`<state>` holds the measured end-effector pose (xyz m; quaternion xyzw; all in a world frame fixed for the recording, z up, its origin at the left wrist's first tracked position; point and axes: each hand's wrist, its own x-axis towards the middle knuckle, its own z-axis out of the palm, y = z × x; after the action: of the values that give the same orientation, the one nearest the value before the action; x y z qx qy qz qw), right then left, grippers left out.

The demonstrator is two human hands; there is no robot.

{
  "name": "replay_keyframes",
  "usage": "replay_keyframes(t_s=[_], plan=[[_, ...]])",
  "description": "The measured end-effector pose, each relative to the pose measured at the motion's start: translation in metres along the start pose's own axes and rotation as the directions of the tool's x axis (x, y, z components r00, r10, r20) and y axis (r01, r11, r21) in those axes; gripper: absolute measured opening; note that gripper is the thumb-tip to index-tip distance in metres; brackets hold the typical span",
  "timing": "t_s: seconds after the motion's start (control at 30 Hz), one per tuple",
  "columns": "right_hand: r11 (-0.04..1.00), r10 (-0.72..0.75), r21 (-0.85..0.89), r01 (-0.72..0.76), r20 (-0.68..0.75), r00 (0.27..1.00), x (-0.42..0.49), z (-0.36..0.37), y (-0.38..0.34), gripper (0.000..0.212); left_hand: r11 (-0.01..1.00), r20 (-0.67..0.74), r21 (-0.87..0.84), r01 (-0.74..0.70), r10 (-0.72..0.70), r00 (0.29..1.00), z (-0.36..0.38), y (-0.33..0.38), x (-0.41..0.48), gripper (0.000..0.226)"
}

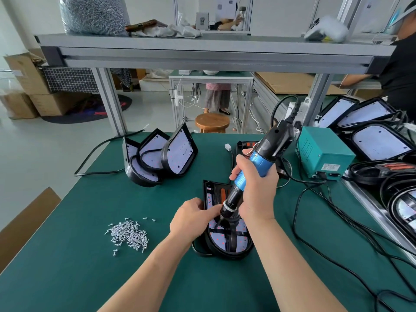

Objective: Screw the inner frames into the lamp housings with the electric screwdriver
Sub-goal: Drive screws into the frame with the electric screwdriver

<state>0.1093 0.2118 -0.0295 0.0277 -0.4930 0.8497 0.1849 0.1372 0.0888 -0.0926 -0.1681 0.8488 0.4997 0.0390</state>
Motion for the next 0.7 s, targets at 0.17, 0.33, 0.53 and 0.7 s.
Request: replay_keyframes(t_s=[0.17,0.33,0.53,0.7], plan=[[1.0,0.004,-0.02,-0.003,0.033,0.999,-0.003,0.002,0.002,0.022,1.0,-0.01,0.012,0.004,-0.004,1.0,-0.001,0.001,-0.001,0.053],[1.0,-0.006,0.001,0.006,-0.006,1.0,0.0,-0.001,-0.004,0.022,0.999,0.018,0.022,0.026,-0.026,0.999,-0.002,0.003,-0.002,0.061],[0.999,-0.035,0.029,0.036,-0.051,0.998,0.002,-0.009,-0.02,0.019,0.917,-0.225,0.121,-0.379,0.398,0.889,-0.015,-0.009,-0.017,0.024],[0.996,-0.045,0.073,0.052,-0.093,0.995,0.005,-0.014,-0.032,0.019,0.577,0.038,0.395,-0.715,0.768,0.64,-0.022,-0.01,-0.041,0.019]])
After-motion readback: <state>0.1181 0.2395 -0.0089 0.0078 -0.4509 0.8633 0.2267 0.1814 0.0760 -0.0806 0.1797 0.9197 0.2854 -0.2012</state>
